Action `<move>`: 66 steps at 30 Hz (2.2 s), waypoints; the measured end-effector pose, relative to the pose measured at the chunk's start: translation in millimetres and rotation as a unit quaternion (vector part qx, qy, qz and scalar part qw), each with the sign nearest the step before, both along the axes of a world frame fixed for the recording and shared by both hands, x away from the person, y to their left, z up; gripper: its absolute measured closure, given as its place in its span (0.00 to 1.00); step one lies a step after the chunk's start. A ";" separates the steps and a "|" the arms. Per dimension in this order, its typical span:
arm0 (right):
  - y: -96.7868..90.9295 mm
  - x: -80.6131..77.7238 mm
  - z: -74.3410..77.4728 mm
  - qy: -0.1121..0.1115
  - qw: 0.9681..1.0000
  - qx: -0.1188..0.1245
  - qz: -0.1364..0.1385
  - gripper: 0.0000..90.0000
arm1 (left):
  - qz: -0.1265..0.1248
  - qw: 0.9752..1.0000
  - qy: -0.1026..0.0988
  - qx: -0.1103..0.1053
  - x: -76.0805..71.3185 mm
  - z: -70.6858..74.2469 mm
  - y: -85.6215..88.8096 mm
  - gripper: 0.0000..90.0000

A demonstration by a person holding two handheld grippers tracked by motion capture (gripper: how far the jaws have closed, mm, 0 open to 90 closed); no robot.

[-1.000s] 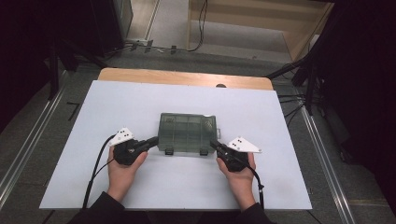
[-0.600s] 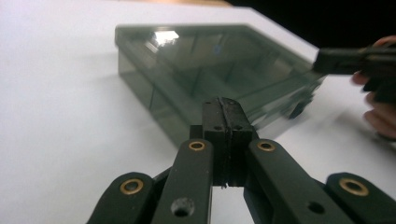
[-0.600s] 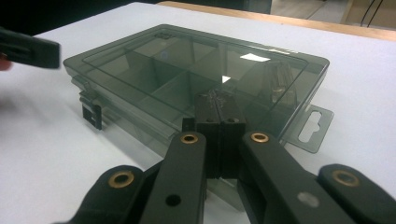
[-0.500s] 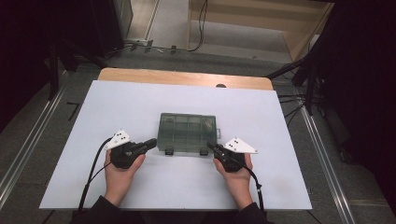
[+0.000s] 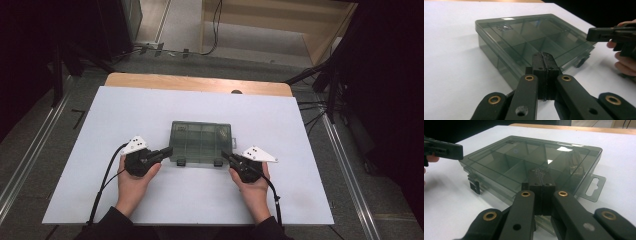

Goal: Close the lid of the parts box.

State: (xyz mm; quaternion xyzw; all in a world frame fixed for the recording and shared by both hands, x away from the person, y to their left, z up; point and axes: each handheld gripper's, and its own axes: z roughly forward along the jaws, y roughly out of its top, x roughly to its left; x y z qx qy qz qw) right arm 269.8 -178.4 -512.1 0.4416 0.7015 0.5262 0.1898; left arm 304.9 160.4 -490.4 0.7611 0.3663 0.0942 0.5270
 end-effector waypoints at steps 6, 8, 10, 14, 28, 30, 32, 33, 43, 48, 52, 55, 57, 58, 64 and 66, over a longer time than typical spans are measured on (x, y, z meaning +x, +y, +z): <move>-0.3 2.5 1.8 0.001 1.000 -0.012 0.009 0.98 | -0.006 1.000 0.008 -0.010 3.6 -1.6 2.4 0.99; -0.4 3.0 1.7 0.001 1.000 -0.011 0.010 0.98 | -0.003 1.000 0.010 -0.011 3.1 -1.9 2.4 0.99; 0.1 3.2 1.6 -0.001 1.000 -0.014 0.008 0.98 | 0.001 1.000 0.006 -0.009 1.6 -2.2 1.5 0.99; 3.3 1.8 4.1 0.009 1.000 -0.013 -0.003 0.98 | 0.001 1.000 0.011 0.002 2.7 -5.1 0.5 0.99; 3.0 2.1 1.9 0.021 0.999 -0.031 -0.002 0.98 | -0.001 1.000 0.016 -0.010 3.2 -7.1 1.4 0.99; 4.1 1.0 1.5 0.016 0.999 -0.036 -0.006 0.98 | 0.000 1.000 0.017 -0.012 3.2 -7.1 1.3 0.99; 4.5 0.4 1.1 0.014 0.999 -0.034 -0.008 0.98 | -0.001 1.000 0.023 -0.017 3.8 -7.3 2.0 0.99; 4.6 0.2 1.0 0.011 0.999 -0.035 -0.008 0.97 | -0.003 0.999 0.027 -0.019 4.0 -7.2 2.7 0.99; -5.4 -3.2 14.6 0.011 1.000 0.003 0.025 0.39 | -0.022 1.000 0.001 -0.022 -2.2 -1.4 2.6 0.53; -14.6 -5.3 16.3 0.003 0.999 0.005 0.042 0.20 | -0.020 0.999 -0.023 -0.018 -7.6 8.4 6.4 0.24; -19.0 -7.5 18.7 -0.005 0.999 0.000 0.043 0.16 | -0.032 0.999 -0.030 -0.028 -9.5 12.3 9.2 0.13; -21.1 -8.1 19.2 -0.006 0.999 0.005 0.046 0.10 | -0.044 0.998 -0.028 -0.038 -10.4 12.5 12.4 0.05; -21.6 -8.7 19.7 -0.007 0.999 0.007 0.043 0.09 | -0.048 0.997 -0.031 -0.043 -11.0 13.3 15.1 0.00; -21.9 -9.1 20.0 -0.009 0.999 0.008 0.045 0.07 | -0.047 0.997 -0.034 -0.045 -11.5 14.2 16.7 0.00; -23.2 -11.2 21.2 -0.013 0.999 0.009 0.049 0.00 | -0.039 0.997 -0.045 -0.041 -14.2 18.3 23.5 0.00; -24.6 -11.6 21.2 -0.013 0.999 0.008 0.046 0.00 | -0.037 0.997 -0.048 -0.040 -15.2 18.9 25.6 0.00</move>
